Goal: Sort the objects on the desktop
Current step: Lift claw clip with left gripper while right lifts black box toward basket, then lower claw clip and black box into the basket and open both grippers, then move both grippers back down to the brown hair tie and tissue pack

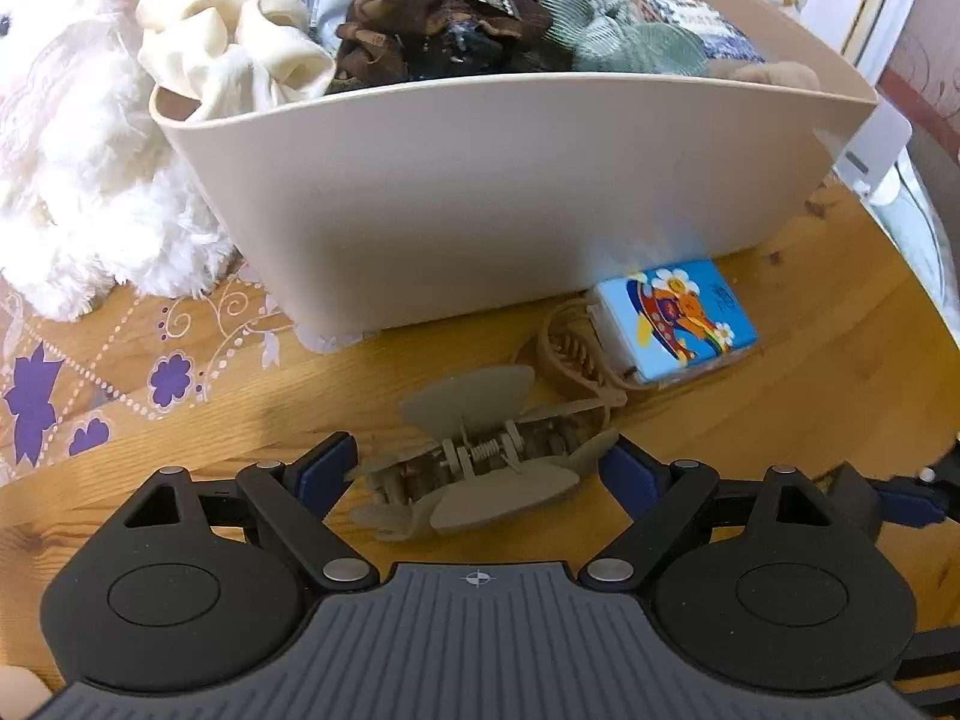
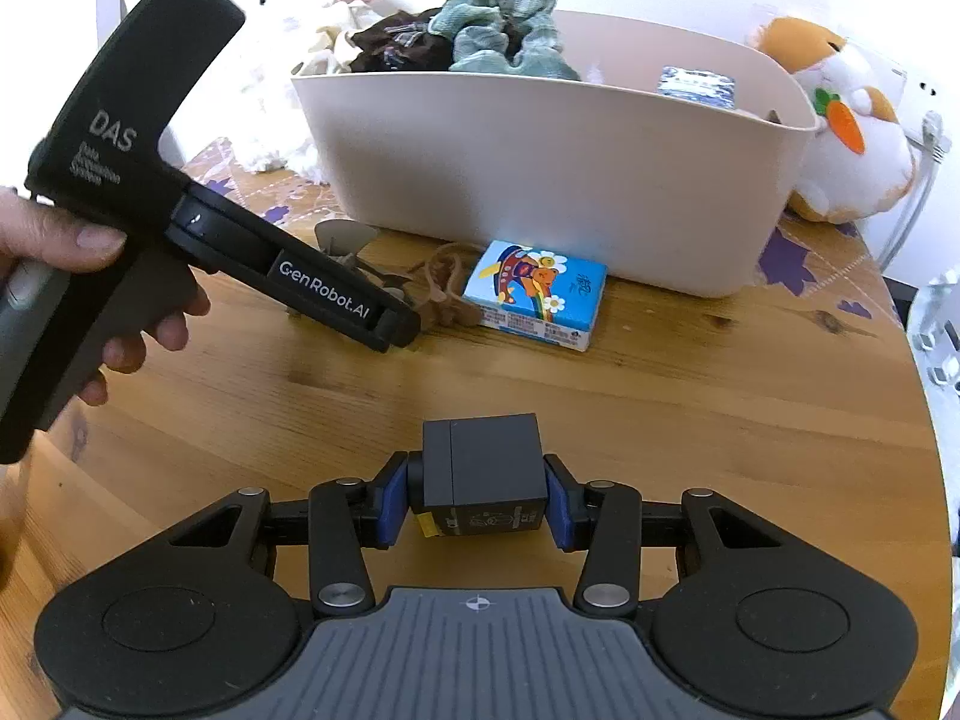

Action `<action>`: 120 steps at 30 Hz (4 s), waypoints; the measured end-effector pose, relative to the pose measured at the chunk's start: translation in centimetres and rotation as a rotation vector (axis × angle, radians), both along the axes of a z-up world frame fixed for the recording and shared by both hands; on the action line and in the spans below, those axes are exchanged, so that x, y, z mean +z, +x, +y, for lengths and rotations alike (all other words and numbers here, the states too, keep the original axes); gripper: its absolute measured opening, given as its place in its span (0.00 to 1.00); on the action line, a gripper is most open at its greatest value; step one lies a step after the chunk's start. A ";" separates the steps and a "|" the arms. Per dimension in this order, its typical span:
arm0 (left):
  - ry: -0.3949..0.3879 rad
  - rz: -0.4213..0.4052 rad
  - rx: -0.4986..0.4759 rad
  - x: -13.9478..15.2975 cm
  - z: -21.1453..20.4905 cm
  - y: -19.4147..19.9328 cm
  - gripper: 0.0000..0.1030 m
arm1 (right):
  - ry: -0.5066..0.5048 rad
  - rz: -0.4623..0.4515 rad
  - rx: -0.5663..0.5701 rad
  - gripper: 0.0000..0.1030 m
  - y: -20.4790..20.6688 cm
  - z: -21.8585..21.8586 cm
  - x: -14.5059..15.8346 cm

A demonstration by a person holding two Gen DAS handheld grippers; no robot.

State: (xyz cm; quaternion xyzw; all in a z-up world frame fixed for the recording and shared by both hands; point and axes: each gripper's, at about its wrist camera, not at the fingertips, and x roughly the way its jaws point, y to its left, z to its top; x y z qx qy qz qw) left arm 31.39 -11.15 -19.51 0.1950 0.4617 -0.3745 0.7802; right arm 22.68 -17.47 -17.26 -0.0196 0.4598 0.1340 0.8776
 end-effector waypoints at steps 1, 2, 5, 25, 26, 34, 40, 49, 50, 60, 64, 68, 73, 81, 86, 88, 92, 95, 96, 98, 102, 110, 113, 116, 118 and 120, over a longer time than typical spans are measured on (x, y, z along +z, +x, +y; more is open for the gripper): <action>-0.007 -0.002 0.003 -0.1 0.0 0.0 0.86 | 0.001 0.000 -0.006 0.41 -0.1 -0.1 0.0; -0.017 0.001 0.003 -0.3 0.1 0.0 0.86 | 0.001 0.000 -0.010 0.41 -0.2 -0.2 0.1; -0.061 -0.009 0.000 -0.2 0.6 -0.3 0.81 | 0.001 -0.003 -0.018 0.41 -0.5 -0.4 0.2; -0.288 -0.080 0.024 7.8 6.6 -1.5 0.79 | -0.036 -0.136 -0.064 0.41 1.7 -4.4 5.9; -0.308 -0.091 0.039 8.5 6.9 -1.1 0.79 | -0.038 -0.150 -0.064 0.41 1.9 -4.5 6.5; -0.384 -0.215 0.069 13.1 7.7 0.8 0.79 | -0.051 -0.251 -0.070 0.41 4.1 -5.4 10.5; -0.407 -0.286 0.059 16.1 6.1 2.6 0.79 | -0.043 -0.296 -0.103 0.41 7.0 -5.1 12.2; -0.366 -0.307 0.054 17.1 0.6 4.8 0.79 | 0.000 -0.307 -0.188 0.41 13.4 -4.0 12.6; -0.356 -0.302 0.051 16.9 -0.1 5.0 0.79 | 0.004 -0.302 -0.197 0.41 14.0 -3.9 12.4; -0.287 -0.283 0.060 14.0 -3.1 6.3 0.79 | -0.023 -0.239 -0.177 0.42 16.7 -3.0 9.6; -0.264 -0.303 0.072 13.6 -3.2 6.2 0.80 | -0.009 -0.231 -0.195 0.65 16.0 -3.6 8.6; -0.268 -0.323 0.085 13.7 -2.9 6.2 0.82 | -0.031 -0.262 -0.177 0.77 15.3 -3.7 8.8; -0.294 -0.318 0.086 14.2 -2.6 6.3 0.82 | -0.040 -0.299 -0.156 0.85 14.6 -3.7 9.4; -0.356 -0.285 0.105 15.3 -2.8 6.6 0.83 | -0.046 -0.308 -0.170 0.86 13.3 -3.8 9.9; -0.385 -0.284 0.110 16.4 -2.0 6.2 0.83 | -0.041 -0.329 -0.172 0.87 12.1 -3.9 10.3; -0.396 -0.306 0.110 16.9 -1.4 5.8 0.83 | -0.020 -0.335 -0.179 0.87 11.6 -4.1 10.4; -0.402 -0.331 0.085 17.2 0.2 4.6 0.84 | -0.003 -0.353 -0.184 0.87 9.5 -4.1 10.2; -0.392 -0.328 0.065 16.4 1.6 3.6 0.84 | -0.008 -0.358 -0.176 0.87 7.9 -4.1 9.6; -0.388 -0.321 0.061 16.0 2.1 3.2 0.84 | -0.004 -0.349 -0.174 0.87 7.5 -4.1 9.2; -0.371 -0.295 0.048 14.8 3.0 2.3 0.84 | 0.000 -0.314 -0.163 0.87 6.9 -4.0 8.1; -0.303 -0.259 0.007 11.7 3.6 0.8 0.84 | -0.026 -0.237 -0.138 0.87 6.5 -3.4 5.4; -0.235 -0.175 0.054 6.7 3.8 -0.1 0.84 | -0.021 -0.119 -0.130 0.87 8.1 -1.5 1.3; -0.215 -0.147 0.068 5.5 4.4 -0.1 0.84 | -0.015 -0.108 -0.122 0.87 9.0 -0.3 0.5; -0.183 -0.155 0.066 4.6 4.3 -0.1 0.84 | -0.058 -0.101 -0.111 0.87 9.7 1.1 -0.1; -0.179 -0.144 0.061 4.2 4.1 0.0 0.84 | -0.100 -0.089 -0.121 0.87 10.1 1.6 -0.6; -0.174 -0.135 0.059 3.8 3.9 -0.1 0.84 | -0.106 -0.077 -0.142 0.87 10.2 1.4 -1.1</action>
